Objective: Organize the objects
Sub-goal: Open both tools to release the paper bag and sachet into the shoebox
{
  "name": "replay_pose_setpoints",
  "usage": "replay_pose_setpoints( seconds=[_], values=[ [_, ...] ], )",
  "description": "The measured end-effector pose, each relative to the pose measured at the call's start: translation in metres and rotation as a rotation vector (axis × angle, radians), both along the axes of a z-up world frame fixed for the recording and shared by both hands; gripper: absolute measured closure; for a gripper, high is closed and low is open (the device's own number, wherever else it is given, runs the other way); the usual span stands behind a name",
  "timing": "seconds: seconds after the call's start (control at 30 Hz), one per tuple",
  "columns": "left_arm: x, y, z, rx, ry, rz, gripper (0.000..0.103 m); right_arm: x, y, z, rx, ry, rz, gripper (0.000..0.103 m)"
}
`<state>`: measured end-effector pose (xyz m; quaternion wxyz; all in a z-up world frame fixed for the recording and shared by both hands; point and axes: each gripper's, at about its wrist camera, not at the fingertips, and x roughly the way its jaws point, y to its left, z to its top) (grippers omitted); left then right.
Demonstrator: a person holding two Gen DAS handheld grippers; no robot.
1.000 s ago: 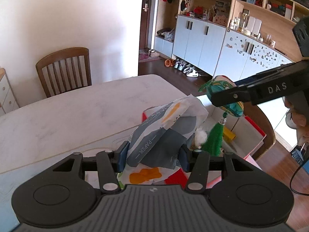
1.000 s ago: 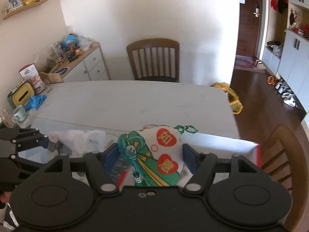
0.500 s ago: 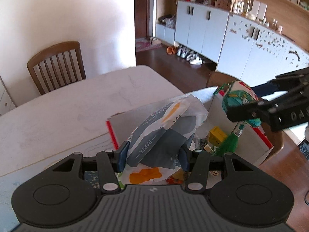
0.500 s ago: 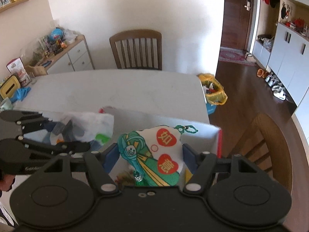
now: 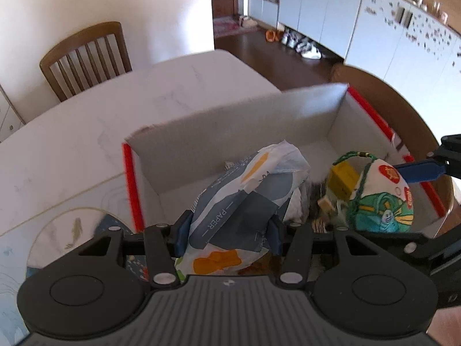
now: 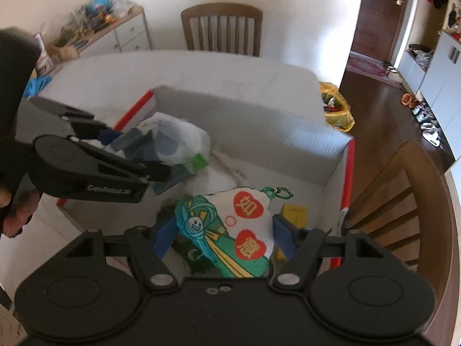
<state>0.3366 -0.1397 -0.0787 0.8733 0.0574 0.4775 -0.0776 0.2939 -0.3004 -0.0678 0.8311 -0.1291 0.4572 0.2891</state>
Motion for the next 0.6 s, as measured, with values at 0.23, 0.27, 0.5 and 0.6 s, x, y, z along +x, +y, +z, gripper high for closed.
replay_pose_setpoints(
  seconds=[0.23,0.27,0.5,0.6],
  values=[
    [-0.004,-0.005,-0.016,0.017,0.037,-0.003,0.052,-0.008,0.007,-0.018,-0.033,-0.005,0.018,0.033],
    [-0.004,-0.006,-0.015,0.017,0.042,-0.003,0.052,-0.009,0.008,-0.019,-0.035,-0.005,0.017,0.033],
    [-0.007,-0.013,-0.019,0.043,0.049,-0.025,0.052,-0.004,0.002,-0.028,-0.044,0.001,-0.002,0.031],
    [-0.006,-0.014,-0.019,0.033,0.055,-0.039,0.051,-0.004,-0.001,-0.028,-0.033,0.005,-0.007,0.028]
  ],
)
